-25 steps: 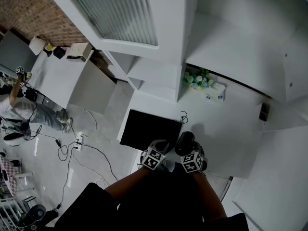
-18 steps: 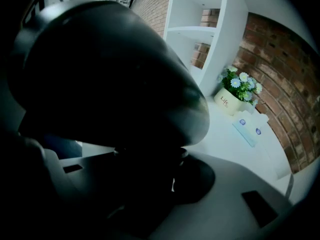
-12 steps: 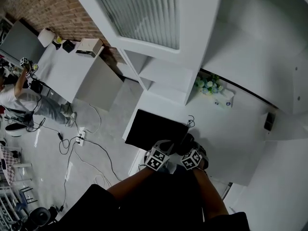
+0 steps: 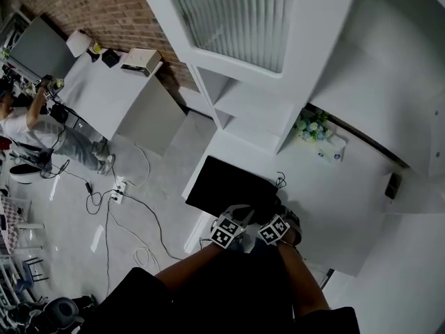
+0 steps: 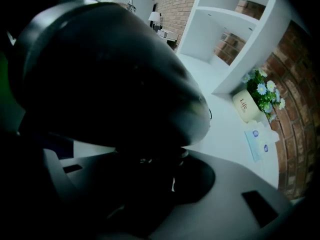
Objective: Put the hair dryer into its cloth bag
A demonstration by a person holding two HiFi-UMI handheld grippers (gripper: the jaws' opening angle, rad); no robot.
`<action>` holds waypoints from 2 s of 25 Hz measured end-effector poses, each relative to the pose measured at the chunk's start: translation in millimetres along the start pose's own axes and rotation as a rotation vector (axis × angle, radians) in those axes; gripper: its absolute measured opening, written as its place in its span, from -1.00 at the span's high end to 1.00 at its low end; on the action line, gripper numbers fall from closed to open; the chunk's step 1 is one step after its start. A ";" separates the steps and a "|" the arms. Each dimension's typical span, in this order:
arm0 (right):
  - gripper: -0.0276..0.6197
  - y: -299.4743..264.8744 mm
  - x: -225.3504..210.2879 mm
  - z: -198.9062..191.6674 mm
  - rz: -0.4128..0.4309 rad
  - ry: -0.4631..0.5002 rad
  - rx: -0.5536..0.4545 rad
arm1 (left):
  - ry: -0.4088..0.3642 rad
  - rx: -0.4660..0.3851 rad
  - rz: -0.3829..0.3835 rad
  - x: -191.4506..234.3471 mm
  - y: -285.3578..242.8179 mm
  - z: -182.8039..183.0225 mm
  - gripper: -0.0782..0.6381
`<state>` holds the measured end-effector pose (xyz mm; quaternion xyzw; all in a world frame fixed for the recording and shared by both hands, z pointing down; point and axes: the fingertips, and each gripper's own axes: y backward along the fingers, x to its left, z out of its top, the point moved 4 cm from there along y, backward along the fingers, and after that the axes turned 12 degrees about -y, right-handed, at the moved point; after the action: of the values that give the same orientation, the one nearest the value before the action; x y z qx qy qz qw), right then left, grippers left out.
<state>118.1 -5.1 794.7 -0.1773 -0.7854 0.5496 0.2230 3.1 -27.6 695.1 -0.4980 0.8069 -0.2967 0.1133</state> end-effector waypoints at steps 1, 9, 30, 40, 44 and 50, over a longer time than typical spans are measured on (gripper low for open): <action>0.39 -0.6 -0.2 1.2 -0.008 0.016 0.013 | -0.001 -0.003 0.001 -0.3 0.8 0.3 0.68; 0.40 -4.9 4.1 4.4 -0.032 0.107 0.070 | -0.010 -0.015 0.006 -2.8 4.3 -3.9 0.68; 0.27 -4.1 -0.6 4.6 -0.043 0.097 0.062 | -0.035 -0.011 0.018 -1.7 11.1 -7.2 0.68; 0.14 -2.1 14.6 4.0 -0.078 0.233 0.088 | -0.056 -0.027 -0.009 -11.5 11.3 -3.0 0.68; 0.07 -0.3 17.1 1.5 -0.030 0.156 0.083 | -0.068 -0.027 -0.035 -21.6 11.5 -6.4 0.68; 0.05 5.8 25.0 -2.0 0.004 0.098 0.059 | -0.086 0.001 -0.047 -24.6 13.1 -17.1 0.68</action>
<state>98.5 11.5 793.8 -0.1990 -0.7566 0.5636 0.2651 -3.0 4.4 698.3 -0.5289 0.7894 -0.2779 0.1409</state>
